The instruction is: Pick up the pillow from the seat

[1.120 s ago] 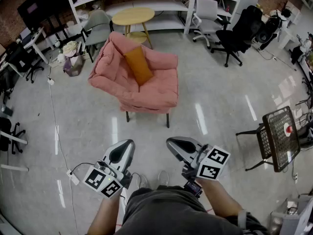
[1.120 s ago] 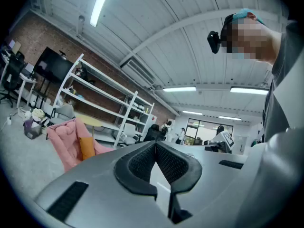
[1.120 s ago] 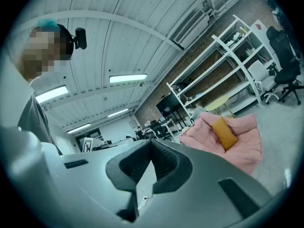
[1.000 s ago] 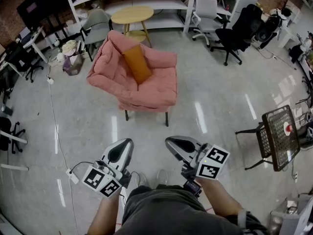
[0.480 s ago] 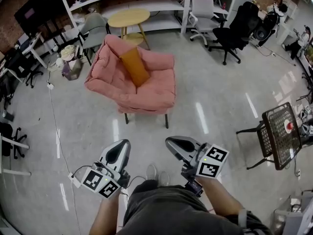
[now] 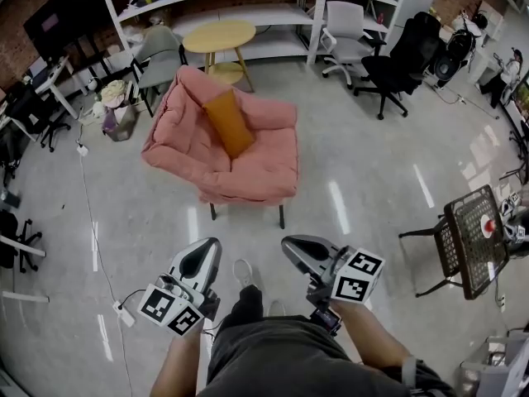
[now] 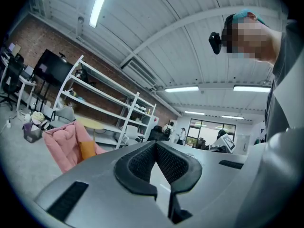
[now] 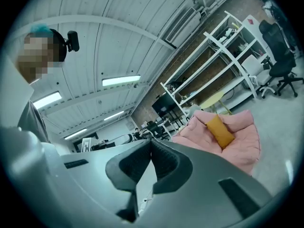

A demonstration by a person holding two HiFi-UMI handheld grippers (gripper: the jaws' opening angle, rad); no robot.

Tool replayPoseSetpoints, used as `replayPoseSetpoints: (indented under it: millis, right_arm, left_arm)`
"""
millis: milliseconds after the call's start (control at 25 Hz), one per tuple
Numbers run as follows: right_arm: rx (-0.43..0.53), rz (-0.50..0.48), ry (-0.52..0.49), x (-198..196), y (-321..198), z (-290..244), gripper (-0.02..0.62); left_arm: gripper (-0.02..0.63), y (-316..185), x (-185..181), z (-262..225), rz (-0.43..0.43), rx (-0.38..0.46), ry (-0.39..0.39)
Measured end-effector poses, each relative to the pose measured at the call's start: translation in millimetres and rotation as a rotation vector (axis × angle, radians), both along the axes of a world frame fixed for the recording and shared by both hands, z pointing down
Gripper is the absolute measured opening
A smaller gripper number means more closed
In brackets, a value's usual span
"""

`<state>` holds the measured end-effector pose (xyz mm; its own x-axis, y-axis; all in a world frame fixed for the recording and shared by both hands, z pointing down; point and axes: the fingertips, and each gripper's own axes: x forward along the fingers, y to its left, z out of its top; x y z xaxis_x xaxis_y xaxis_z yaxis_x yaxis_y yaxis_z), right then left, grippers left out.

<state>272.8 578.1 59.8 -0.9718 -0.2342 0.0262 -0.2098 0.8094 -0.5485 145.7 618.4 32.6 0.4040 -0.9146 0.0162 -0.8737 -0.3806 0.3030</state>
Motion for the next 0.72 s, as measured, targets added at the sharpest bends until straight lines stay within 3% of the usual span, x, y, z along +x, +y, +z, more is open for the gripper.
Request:
replayPoseSetpoints:
  millis: [320, 720]
  right_arm:
    - [-0.047, 0.002, 0.042, -46, -71, 26, 0.012]
    - [-0.077, 0.019, 0.069, -133, -162, 34, 0.012]
  left_arm:
    - [0.011, -73, -45, 22, 0.013, -0.032, 0.023]
    - [0.011, -169, -127, 33, 0.052, -0.068, 0.045]
